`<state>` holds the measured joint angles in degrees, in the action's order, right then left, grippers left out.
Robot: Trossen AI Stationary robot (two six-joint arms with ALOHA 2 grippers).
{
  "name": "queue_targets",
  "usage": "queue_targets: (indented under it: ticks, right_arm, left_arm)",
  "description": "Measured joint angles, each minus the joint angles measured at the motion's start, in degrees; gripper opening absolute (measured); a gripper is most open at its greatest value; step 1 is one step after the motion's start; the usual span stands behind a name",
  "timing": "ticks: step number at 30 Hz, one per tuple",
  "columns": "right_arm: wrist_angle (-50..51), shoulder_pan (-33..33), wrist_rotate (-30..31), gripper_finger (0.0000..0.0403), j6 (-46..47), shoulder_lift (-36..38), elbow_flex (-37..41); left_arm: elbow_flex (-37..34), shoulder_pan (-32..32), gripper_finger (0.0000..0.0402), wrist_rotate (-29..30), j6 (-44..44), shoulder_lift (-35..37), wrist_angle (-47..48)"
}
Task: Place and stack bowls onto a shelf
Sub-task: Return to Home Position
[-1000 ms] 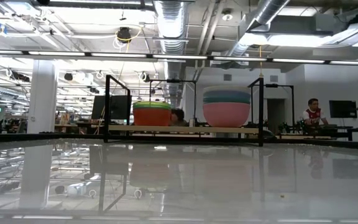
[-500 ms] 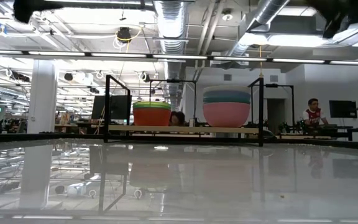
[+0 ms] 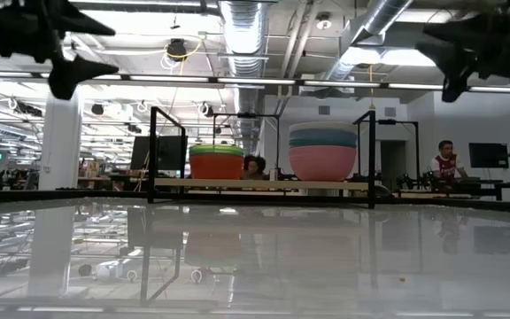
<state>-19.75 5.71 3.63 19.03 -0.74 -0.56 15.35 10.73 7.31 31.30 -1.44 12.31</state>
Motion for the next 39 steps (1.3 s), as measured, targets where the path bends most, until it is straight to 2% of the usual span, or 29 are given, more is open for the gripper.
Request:
queue_targets:
  ticks: [3,5,12,20,25,30,39]
  right_arm:
    - [3.1,-2.1,3.4,0.0156,-1.4,0.1,0.0]
    - [3.4,-3.3,3.9,0.0156,-3.0,0.2,0.0]
    - [4.4,-4.5,4.2,0.0156,-4.5,0.0,0.0]
    - [7.3,-4.4,4.4,0.0156,-4.5,0.0,0.0]
    - [11.6,-4.4,4.2,0.0156,-4.5,0.0,0.0]
    - [16.5,-4.4,4.1,0.0156,-4.5,0.0,0.0]
    - [17.4,-4.4,3.9,0.0156,-4.5,0.0,0.0]
  left_arm:
    - [-4.0,-1.0,0.0294,0.1,0.7,1.4,-1.6]
    - [-5.8,-1.9,0.0294,0.9,0.8,1.2,-0.7]
    - [-12.3,-6.8,0.0294,3.7,1.3,1.2,-7.7]
    - [-12.8,-16.4,0.0294,11.2,-2.4,0.9,-10.2]
    - [-12.8,-20.4,0.0294,12.0,-3.7,0.9,-10.2]
    - [-12.8,-21.6,0.0294,12.7,-3.5,0.9,-10.2]
    - [-12.8,-21.6,0.0294,11.1,1.2,0.9,-10.1]
